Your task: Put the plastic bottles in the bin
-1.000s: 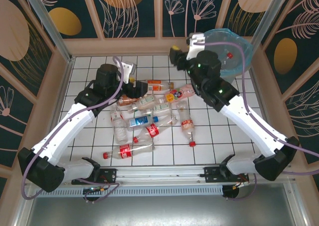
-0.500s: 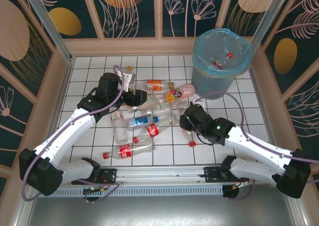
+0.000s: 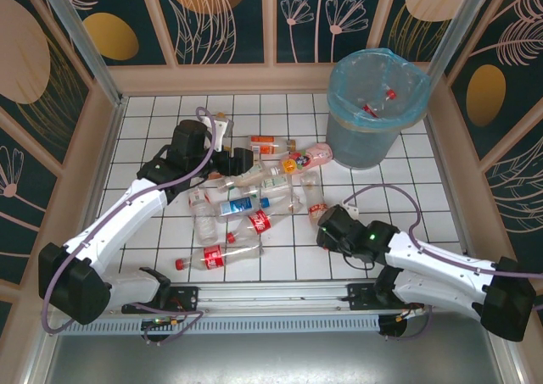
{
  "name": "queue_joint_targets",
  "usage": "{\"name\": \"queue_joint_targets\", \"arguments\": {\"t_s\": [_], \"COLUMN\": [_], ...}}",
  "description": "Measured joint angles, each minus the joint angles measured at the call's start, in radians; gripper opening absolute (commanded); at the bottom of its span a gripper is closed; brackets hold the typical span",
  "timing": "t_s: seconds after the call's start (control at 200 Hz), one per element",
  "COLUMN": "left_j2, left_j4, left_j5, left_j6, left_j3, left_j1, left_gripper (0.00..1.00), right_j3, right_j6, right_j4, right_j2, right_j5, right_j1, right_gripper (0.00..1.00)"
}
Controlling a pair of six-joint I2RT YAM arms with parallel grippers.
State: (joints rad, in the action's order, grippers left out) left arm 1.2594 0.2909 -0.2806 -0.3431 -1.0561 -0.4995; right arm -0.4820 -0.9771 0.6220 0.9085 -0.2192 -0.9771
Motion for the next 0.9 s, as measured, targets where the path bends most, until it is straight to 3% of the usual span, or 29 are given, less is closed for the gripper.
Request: {"name": "queue_joint_targets", "arguments": {"t_s": [0.295,0.55,0.751,0.901], "left_j2": [0.0,-0.001,-0.01,-0.016], "left_j4": [-0.002,-0.003,-0.003,-0.003], "left_j5": [0.0,0.0,0.001,0.002], "left_j6": [0.0,0.0,0.0,0.0], "left_j3": [0.004,0.004,0.004,0.004], "left_j1": [0.0,0.0,0.0,0.0], "left_gripper": [0.79,0.79,0.8,0.8], "right_j3": [0.054,0.083,0.088,0.101], "right_j6": [-0.001,0.005,0.014,0.03], "right_j4": [-0.085,-0.13,-0.157,-0.19], "right_j2": [0.0,-0.01,-0.025,-0.026], "right_j5": [0.033,0.04,0.05,0.071], "right_j1": [0.0,0.0,0.0,0.0], "right_gripper": [0.45,0.51,0.47,0.51]}}
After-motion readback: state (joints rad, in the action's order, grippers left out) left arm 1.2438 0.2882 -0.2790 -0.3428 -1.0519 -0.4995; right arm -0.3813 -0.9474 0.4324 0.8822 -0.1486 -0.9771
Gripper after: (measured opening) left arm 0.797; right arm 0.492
